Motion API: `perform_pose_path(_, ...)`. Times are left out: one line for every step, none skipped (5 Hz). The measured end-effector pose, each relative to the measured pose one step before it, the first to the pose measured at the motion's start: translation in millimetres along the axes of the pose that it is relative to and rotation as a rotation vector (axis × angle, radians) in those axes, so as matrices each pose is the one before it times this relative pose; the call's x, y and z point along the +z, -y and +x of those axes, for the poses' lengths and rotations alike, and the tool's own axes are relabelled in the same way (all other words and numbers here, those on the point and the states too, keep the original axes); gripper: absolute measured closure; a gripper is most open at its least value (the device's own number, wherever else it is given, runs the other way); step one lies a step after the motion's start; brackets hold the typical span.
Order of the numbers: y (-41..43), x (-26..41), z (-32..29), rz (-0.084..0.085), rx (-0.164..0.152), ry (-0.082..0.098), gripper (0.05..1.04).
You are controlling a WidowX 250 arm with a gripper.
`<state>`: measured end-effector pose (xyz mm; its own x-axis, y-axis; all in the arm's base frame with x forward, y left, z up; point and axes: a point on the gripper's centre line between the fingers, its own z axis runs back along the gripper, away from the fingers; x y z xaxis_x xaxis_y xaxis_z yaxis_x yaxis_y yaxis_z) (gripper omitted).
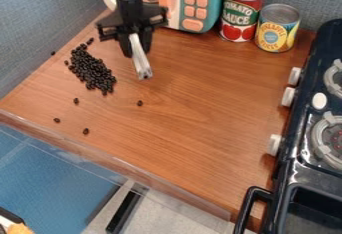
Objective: Sweep into pile
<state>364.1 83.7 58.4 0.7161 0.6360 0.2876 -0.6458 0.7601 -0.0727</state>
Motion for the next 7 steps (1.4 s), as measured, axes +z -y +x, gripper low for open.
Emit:
perform_pose_path(10.86,6.77,-26.4,-0.031,-0.145,0.0063,0.749)
perform_pose_path(10.66,0.02,-25.64,-0.0288,-0.1282,-0.0072,0.749)
perform_pose_path(8.25,-2.49,-25.59,-0.0078,-0.1318,-0.0111,0.749)
perform_pose_path(-0.12,-1.38,-9.74,0.0503,-0.1112,-0.0304,0.749)
perform_pose_path(-9.9,-7.08,-4.09,0.067,-0.0616,-0.0258,0.749)
perform_pose_path(-12.11,-5.11,1.25,0.0578,-0.0245,-0.0126,0.749)
perform_pose_path(-6.81,-3.54,3.51,0.0127,0.0249,0.017,0.749)
